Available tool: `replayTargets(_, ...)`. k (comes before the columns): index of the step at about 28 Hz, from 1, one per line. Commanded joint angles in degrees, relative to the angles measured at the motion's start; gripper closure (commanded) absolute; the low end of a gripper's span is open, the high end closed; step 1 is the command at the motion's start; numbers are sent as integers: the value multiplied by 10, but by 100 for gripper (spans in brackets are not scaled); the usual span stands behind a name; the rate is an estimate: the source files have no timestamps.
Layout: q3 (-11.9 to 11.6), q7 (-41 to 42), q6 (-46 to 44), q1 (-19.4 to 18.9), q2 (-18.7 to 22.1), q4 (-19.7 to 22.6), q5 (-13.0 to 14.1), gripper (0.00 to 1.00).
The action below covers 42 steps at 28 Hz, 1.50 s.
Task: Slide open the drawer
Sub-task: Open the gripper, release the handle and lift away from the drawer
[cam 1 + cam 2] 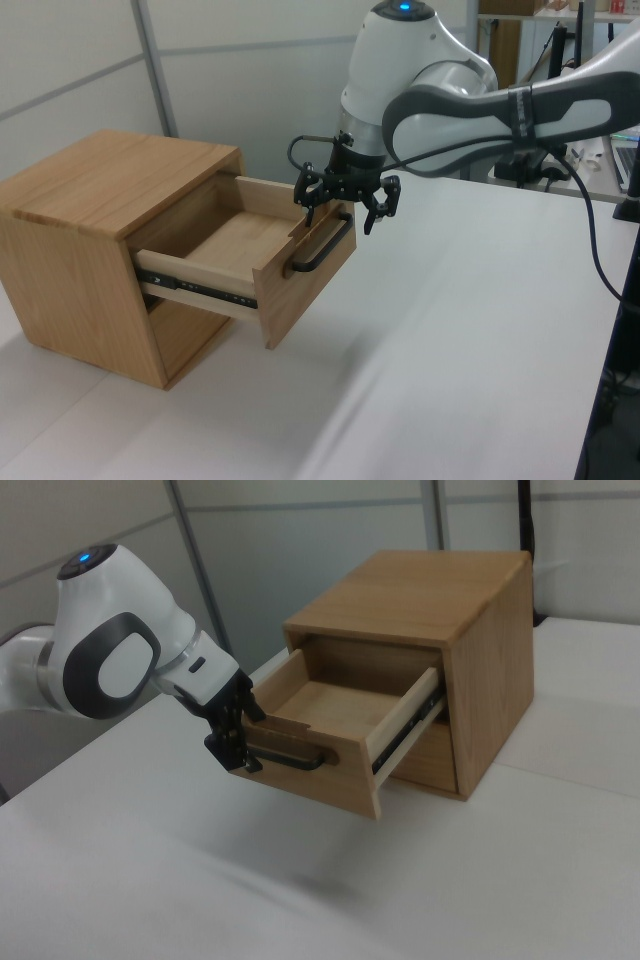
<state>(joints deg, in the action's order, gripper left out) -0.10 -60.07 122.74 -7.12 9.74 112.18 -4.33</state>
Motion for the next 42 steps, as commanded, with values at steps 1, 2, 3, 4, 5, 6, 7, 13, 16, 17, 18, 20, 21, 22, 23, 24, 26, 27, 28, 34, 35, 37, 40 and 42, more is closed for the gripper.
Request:
replayTargets(1,-10,160,-87,-6,4,-26,31,0)
replayTargets(2,-10,196,-107,-6,3,-30,34,0)
replayTargets(3,-9,232,-128,-7,3,-35,38,0)
replayTargets(4,-9,268,-149,-7,3,-39,42,0)
replayTargets(5,-9,304,-171,-7,3,-42,45,0)
replayTargets(6,-9,373,-207,-7,3,-48,46,0)
replayTargets(7,-8,406,-222,-7,3,-50,46,0)
replayTargets(13,-9,577,-280,-5,1,-74,37,0)
replayTargets(16,-10,602,-289,-3,-7,-93,37,0)
replayTargets(17,-9,605,-297,-3,-11,-106,37,0)
replayTargets(18,-10,607,-300,-3,-12,-112,37,0)
replayTargets(20,-10,610,-310,-3,-16,-119,37,0)
replayTargets(21,-10,613,-314,-3,-17,-122,37,0)
replayTargets(22,-10,615,-321,-3,-21,-131,37,0)
replayTargets(23,-10,614,-322,-3,-23,-134,37,0)
replayTargets(24,-10,614,-322,-2,-24,-136,37,0)
replayTargets(26,-10,614,-322,-3,-25,-139,37,0)
replayTargets(27,-10,614,-322,-3,-26,-141,37,0)
replayTargets(28,-10,614,-322,-3,-29,-143,36,0)
replayTargets(34,-10,613,-328,-3,-29,-143,37,0)
replayTargets(35,-9,613,-331,-3,-29,-143,37,0)
replayTargets(37,-10,614,-333,-3,-29,-143,36,0)
replayTargets(40,-10,612,-333,-2,-30,-143,37,0)
replayTargets(42,-10,610,-333,-2,-30,-143,37,0)
